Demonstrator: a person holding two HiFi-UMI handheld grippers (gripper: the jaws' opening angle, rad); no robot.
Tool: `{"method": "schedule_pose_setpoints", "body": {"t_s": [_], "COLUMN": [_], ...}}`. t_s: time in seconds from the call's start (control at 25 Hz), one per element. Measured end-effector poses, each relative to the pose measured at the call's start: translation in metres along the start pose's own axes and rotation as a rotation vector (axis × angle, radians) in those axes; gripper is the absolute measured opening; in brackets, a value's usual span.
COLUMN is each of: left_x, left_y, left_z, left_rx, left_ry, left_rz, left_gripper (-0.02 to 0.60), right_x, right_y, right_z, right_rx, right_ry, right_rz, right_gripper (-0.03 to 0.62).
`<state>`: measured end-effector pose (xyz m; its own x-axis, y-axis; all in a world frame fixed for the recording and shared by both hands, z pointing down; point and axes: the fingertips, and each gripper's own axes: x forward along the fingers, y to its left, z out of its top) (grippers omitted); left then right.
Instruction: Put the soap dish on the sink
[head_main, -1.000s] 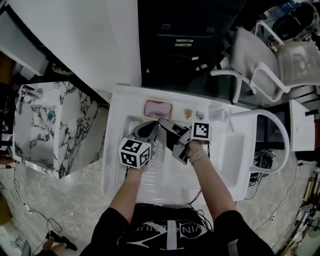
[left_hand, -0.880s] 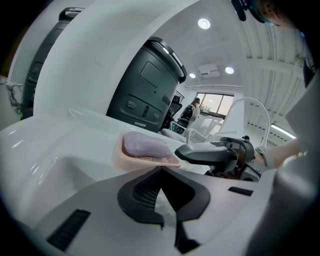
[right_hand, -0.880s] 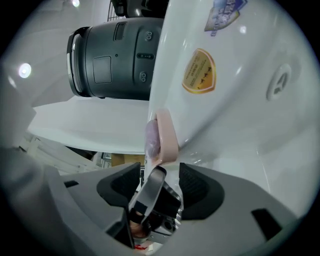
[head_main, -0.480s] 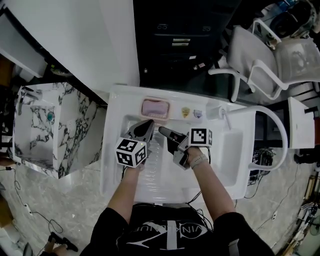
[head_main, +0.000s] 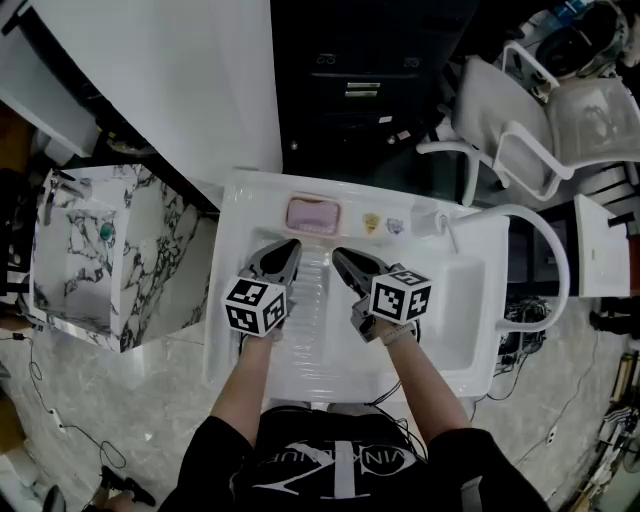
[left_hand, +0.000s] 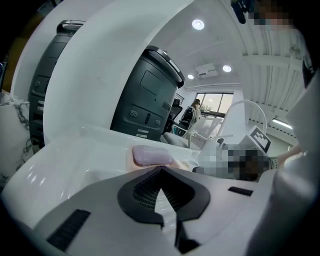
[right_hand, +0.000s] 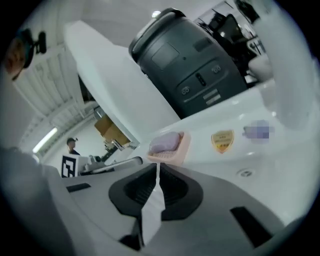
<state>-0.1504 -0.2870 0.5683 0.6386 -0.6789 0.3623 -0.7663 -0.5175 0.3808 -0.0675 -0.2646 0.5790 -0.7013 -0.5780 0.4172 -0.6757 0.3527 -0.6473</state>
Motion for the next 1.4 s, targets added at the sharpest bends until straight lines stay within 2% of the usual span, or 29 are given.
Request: {"method": "schedule_pose_setpoints", "body": {"t_s": [0.2, 0.28, 0.36, 0.88, 1.4], "left_x": [-0.015, -0.022, -0.029, -0.078, -0.119], "left_y": [0.001, 0.0, -0.001, -0.009, -0.027], "left_z": [0.009, 0.015, 0.02, 0.059, 0.098], "left_rx": [0.019, 0.031, 0.049, 0.122, 0.196], "left_ry": [-0.018, -0.029, -0.038, -0.135, -0.235], "left_rz": [0.014, 0.018, 0.023, 0.057, 0.083], "left_gripper": [0.012, 0.012, 0.012, 0.012, 0.012], "right_x": [-0.023, -0.033, -0.043, -0.094, -0.129], "right_y": [0.003, 0.009, 0.014, 0.035, 0.056], "right_z": [0.013, 0.019, 0.026, 0.057, 0.075], "right_rx": [-0.386, -0.485, -0.534, -0.674, -0.689], "right_ry": [-0.039, -0.055, -0.075, -0.175, -0.281], "right_rz": [-0.16, -0.192, -0.212, -0.308, -0.335], "right_gripper": [0.037, 0.037, 0.037, 0.034, 0.032]}}
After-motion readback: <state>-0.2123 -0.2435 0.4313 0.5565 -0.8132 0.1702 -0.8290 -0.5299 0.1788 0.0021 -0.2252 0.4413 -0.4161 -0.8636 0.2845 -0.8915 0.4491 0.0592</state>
